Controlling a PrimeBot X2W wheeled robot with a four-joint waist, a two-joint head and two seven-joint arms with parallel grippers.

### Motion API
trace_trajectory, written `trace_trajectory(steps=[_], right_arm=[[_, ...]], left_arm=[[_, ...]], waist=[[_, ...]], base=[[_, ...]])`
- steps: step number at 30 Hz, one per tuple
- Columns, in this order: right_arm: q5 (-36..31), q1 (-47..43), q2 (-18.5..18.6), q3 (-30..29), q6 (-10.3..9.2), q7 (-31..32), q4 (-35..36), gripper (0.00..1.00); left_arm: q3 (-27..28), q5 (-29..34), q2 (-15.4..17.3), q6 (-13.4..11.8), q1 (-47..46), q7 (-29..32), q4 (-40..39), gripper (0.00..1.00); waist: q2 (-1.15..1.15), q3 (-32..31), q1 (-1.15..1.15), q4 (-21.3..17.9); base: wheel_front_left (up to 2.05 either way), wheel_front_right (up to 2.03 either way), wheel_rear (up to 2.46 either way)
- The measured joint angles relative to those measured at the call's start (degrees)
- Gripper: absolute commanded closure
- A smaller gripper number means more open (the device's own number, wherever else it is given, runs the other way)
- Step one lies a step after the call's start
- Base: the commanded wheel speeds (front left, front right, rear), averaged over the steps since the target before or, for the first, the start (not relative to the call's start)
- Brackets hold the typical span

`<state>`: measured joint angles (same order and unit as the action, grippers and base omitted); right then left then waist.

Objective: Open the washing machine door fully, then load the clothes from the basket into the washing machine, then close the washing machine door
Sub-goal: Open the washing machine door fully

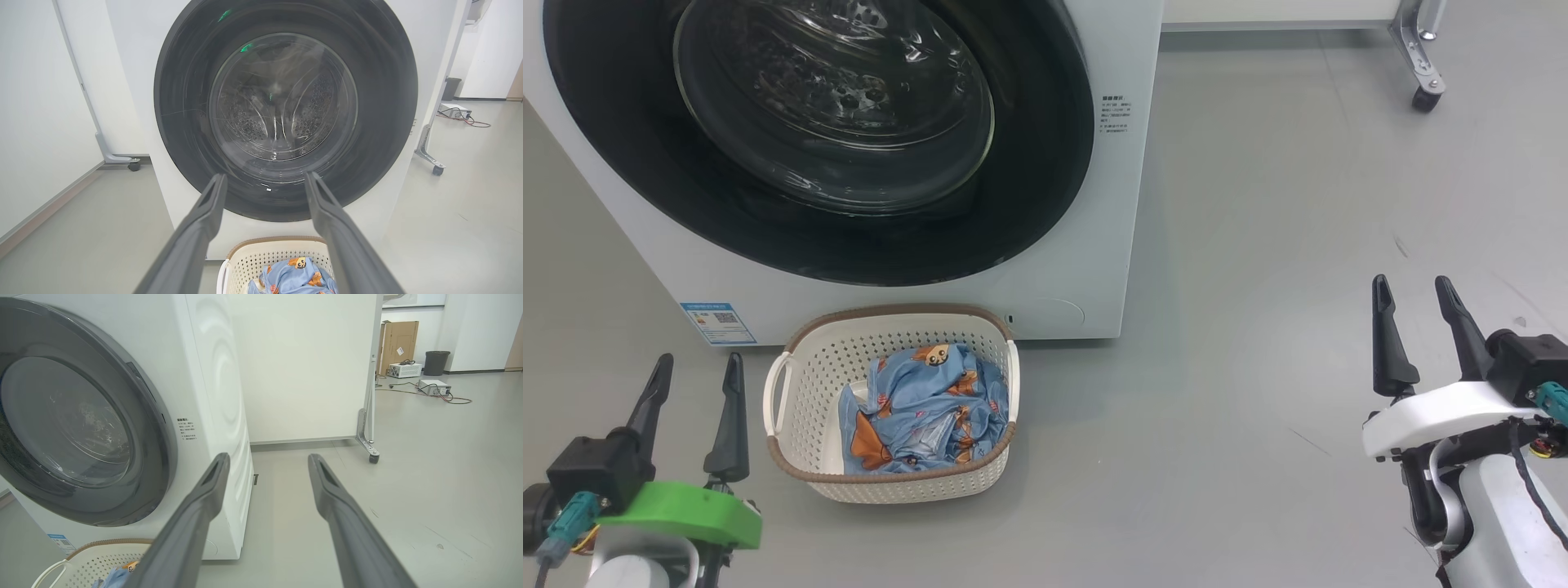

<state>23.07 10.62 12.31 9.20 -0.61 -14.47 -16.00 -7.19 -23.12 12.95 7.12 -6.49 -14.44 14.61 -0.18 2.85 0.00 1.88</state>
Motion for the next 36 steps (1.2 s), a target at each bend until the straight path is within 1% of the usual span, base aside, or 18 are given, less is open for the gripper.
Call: trace_trajectory(steps=[4,7,13,15,17,19,23,24,25,26,27,28,29,34,36], right_arm=[[0.6,0.1,-0.9,-0.8,0.05,0.0,0.4,0.00],[2.3,1.6,-1.8,-1.7,0.57,0.0,1.4,0.00],[4.5,6.4,-1.9,-3.7,1.23,0.0,3.5,0.00],[4.9,7.5,-1.8,-3.9,1.75,0.0,4.0,0.00],[6.8,8.4,-2.4,-4.8,2.13,0.0,4.3,0.00],[9.9,9.1,-3.8,-6.3,2.36,0.0,4.3,0.00],[18.4,9.9,-8.0,-10.2,3.08,0.0,4.4,0.00],[20.5,10.1,-9.1,-11.0,3.09,0.0,4.3,0.18],[22.5,10.2,-9.7,-11.8,3.18,0.2,4.1,0.18],[24.5,10.3,-10.2,-12.8,3.19,0.3,3.9,0.29],[26.3,10.3,-10.2,-13.7,3.19,0.6,3.6,0.65],[27.7,10.4,-10.1,-14.5,3.18,0.8,3.4,0.84],[29.2,10.4,-10.0,-15.5,3.18,0.9,3.2,1.00],[38.4,11.8,-10.1,-19.7,2.99,2.6,1.9,1.00],[42.2,12.7,-10.1,-21.3,2.49,3.3,1.2,1.00]], left_arm=[[-0.2,-0.1,-0.1,0.0,0.0,0.0,0.0,0.00],[-0.3,-0.2,-0.6,0.0,0.0,0.0,-0.2,0.00],[-1.4,-0.3,-0.6,0.0,0.0,0.0,-0.3,0.00],[-1.9,-0.5,-0.6,0.0,0.0,0.0,-0.3,0.00],[-2.1,-0.5,-0.7,0.0,0.0,0.0,-0.3,0.00],[-2.3,-0.6,-0.7,0.0,0.0,0.0,-0.3,0.00],[-2.6,-0.6,-0.7,0.2,0.0,0.0,-0.3,0.00],[-2.7,-0.6,-0.7,0.2,0.0,0.0,-0.3,0.00],[-2.8,-0.6,-0.7,0.2,0.0,0.0,-0.3,0.00],[-2.9,-0.6,-0.7,0.2,0.0,0.0,-0.3,0.00],[-3.1,-0.6,-0.7,0.2,0.0,0.0,-0.3,0.00],[-3.2,-0.7,-0.7,0.2,0.0,0.0,-0.3,0.00],[-3.4,-0.7,-0.7,0.2,0.0,0.0,-0.3,0.00],[-4.0,-0.7,-0.7,0.2,0.0,0.0,-0.4,0.00],[-4.1,-1.0,-0.6,0.2,0.0,0.0,-0.5,0.00]], waist=[[0.00,0.1,0.00,0.0],[0.00,0.3,0.00,0.1],[0.00,0.6,0.00,0.2],[0.00,0.7,0.00,0.3],[0.00,0.9,0.00,0.4],[0.00,1.0,0.00,0.5],[0.00,1.3,0.00,0.8],[0.00,1.3,0.00,0.8],[0.00,1.4,0.00,0.9],[0.00,1.5,0.00,1.0],[0.00,1.5,0.00,1.1],[0.00,1.6,0.00,1.2],[0.00,1.7,0.00,1.2],[0.00,2.5,0.00,1.7],[0.00,2.9,0.00,1.9]], base=[[0.00,0.00,0.00],[0.00,0.00,0.00],[0.00,0.00,0.00],[0.00,0.00,0.00],[0.00,0.00,0.00],[0.00,0.00,0.00],[0.00,0.00,0.00],[0.00,0.00,0.00],[0.00,0.00,0.00],[0.00,0.00,0.00],[0.00,0.00,0.00],[0.00,0.00,0.00],[0.00,0.00,0.00],[0.00,0.00,0.00],[0.00,0.00,0.00]])
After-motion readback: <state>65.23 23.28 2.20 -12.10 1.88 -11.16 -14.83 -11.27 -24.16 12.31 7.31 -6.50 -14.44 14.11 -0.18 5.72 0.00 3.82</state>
